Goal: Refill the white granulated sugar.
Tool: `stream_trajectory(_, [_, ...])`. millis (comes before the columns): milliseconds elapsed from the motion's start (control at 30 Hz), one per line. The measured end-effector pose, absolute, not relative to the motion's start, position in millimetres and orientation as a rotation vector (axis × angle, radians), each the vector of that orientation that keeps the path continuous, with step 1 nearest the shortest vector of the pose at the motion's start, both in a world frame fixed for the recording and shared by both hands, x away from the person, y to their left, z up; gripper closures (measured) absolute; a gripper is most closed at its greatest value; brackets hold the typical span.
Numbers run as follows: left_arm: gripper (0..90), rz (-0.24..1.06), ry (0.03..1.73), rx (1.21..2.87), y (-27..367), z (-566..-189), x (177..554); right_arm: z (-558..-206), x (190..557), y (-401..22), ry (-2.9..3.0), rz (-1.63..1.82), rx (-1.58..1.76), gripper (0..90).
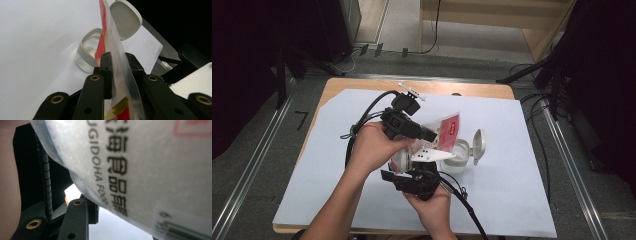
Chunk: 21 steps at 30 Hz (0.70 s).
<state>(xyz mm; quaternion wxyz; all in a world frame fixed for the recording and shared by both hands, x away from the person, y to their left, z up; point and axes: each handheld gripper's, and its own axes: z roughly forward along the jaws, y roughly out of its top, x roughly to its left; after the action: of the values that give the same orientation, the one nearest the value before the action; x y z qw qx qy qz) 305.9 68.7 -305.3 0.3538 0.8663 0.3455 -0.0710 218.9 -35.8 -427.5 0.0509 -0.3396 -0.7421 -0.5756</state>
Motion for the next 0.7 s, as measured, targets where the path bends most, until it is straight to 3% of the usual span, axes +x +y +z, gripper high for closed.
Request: stream_trajectory(700, [79.4,-0.184,0.892,2.247,66.1,-306.3,306.3,-429.4,219.2,-36.1,-2.258,-1.759,-1.036,62.8])
